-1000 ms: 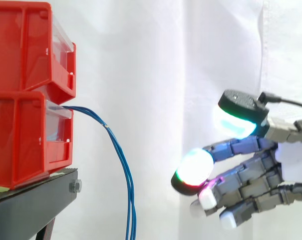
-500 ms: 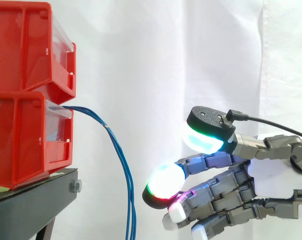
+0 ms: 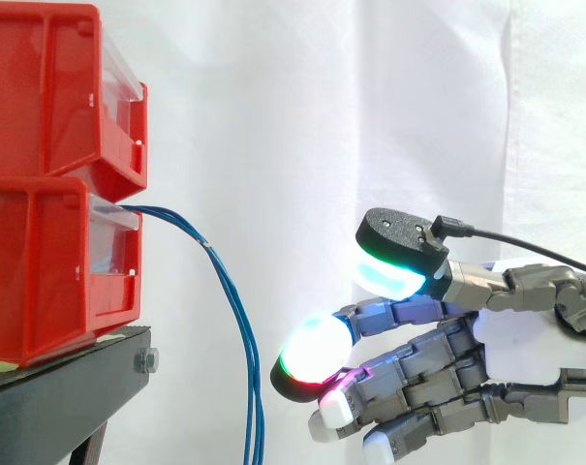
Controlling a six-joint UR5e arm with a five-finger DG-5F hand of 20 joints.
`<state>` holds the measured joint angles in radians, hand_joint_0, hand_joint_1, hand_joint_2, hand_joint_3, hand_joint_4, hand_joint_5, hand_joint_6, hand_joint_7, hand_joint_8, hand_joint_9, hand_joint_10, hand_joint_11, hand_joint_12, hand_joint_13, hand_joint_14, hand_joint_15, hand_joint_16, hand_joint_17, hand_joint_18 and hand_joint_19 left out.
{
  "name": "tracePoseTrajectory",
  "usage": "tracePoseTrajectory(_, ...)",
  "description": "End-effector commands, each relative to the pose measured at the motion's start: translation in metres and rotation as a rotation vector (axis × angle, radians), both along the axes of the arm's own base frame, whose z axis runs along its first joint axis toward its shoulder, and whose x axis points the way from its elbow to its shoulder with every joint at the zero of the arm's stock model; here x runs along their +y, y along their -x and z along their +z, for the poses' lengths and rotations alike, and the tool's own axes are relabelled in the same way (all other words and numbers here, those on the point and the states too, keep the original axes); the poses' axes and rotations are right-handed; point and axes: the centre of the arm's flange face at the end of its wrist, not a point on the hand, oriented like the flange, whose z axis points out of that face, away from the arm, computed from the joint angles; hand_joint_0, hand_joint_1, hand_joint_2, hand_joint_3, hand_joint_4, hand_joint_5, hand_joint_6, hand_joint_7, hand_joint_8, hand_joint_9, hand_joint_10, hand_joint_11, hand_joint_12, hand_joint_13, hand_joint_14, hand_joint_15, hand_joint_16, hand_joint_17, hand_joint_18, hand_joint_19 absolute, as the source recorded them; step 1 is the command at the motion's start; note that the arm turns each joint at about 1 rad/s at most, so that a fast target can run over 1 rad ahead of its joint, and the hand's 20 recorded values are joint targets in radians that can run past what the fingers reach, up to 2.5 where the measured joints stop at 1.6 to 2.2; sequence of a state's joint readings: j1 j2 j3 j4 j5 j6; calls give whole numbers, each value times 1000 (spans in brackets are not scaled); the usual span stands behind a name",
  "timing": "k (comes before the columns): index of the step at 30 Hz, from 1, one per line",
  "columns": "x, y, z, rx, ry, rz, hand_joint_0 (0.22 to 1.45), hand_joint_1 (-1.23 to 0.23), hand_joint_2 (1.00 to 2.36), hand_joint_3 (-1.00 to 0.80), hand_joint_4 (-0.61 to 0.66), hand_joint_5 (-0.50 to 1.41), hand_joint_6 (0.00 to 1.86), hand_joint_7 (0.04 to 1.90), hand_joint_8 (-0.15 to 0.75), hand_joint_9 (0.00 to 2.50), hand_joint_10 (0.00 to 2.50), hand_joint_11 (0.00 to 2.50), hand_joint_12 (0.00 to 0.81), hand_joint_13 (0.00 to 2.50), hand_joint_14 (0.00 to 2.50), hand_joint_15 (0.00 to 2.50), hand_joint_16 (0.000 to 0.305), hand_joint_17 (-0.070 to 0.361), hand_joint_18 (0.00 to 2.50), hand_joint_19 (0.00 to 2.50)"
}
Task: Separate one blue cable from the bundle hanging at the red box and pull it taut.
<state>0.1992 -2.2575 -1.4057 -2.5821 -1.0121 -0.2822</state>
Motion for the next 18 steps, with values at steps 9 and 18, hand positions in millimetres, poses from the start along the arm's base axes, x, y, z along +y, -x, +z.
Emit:
tracePoseTrajectory(9,0,-11,-3,-17,3,-4,558,-501,1000,-500,217,-171,503,1022,239,670,19,595,283,396,10,235,42,94,396,578)
tracePoseTrajectory(18,2,-13,-1,-35,15,4,554,-498,1000,-500,222,-171,503,1022,240,667,19,594,282,392,9,237,42,95,396,579)
